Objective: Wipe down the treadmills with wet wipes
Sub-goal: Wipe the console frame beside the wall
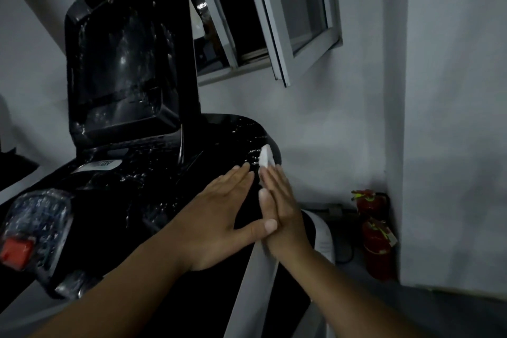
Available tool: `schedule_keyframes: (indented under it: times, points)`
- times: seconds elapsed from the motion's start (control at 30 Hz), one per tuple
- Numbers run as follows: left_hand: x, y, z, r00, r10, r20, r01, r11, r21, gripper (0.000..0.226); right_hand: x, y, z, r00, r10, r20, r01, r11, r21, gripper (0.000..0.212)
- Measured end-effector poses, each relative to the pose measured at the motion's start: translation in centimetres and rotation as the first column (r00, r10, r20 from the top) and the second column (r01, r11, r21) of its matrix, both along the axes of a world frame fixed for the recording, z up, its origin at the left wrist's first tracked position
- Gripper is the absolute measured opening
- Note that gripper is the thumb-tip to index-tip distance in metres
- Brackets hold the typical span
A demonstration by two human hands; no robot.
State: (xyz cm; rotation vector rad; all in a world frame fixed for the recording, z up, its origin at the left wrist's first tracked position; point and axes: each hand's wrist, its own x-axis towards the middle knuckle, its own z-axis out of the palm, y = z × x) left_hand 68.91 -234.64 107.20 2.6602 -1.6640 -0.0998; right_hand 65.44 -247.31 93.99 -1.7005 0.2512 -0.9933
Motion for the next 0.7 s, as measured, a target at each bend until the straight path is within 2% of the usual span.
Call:
schedule_keyframes:
  times: [0.1, 0.17, 0.27, 0.33, 0.43, 0.47, 0.6, 0.7]
  points:
    - [0.7, -1.4, -0.1, 1.0, -0.009, 0.006, 0.009, 0.999, -0.038, 0.107, -1.0, 1.6, -1.0, 0.982, 0.118, 0.148, -0.089, 0.978, -0.189, 0.059]
    - [1.1, -2.2, -0.1, 1.0, 0.008, -0.003, -0.008, 0.999, -0.053, 0.107, -0.6, 1.0, -3.0, 0.981, 0.089, 0.172, -0.044, 0.967, -0.253, 0.056]
    - [1.6, -3.4, 0.1, 1.0, 0.019, -0.015, -0.02, 0.999, -0.047, 0.108, 2.7, -3.1, -1.2, 1.0, 0.008, 0.026, -0.007, 1.0, -0.02, 0.057]
    - [1.9, -4.0, 0.2, 1.0, 0.016, -0.003, -0.016, 0.999, -0.034, 0.109, 3.4, -4.1, 0.0, 0.998, 0.055, -0.031, -0.052, 0.995, 0.08, 0.052]
    - [2.8, -4.6, 0.3, 0.999, 0.032, 0.006, -0.032, 0.999, -0.044, 0.107, 1.8, -2.8, -2.1, 0.988, 0.132, 0.085, -0.127, 0.99, -0.059, 0.058]
    - [2.9, -4.5, 0.4, 0.999, 0.038, 0.01, -0.038, 0.998, -0.043, 0.107, 1.7, -2.9, -2.9, 0.986, 0.131, 0.102, -0.125, 0.99, -0.06, 0.059]
    - [2.6, -4.1, 0.6, 0.998, 0.067, -0.011, -0.068, 0.996, -0.055, 0.11, 5.3, -7.0, -0.5, 0.994, 0.045, -0.097, -0.029, 0.986, 0.163, 0.058]
    - [1.8, -3.2, 0.5, 0.997, 0.072, 0.004, -0.071, 0.995, -0.066, 0.105, 3.9, -4.8, -0.4, 0.995, 0.094, -0.034, -0.09, 0.99, 0.109, 0.077]
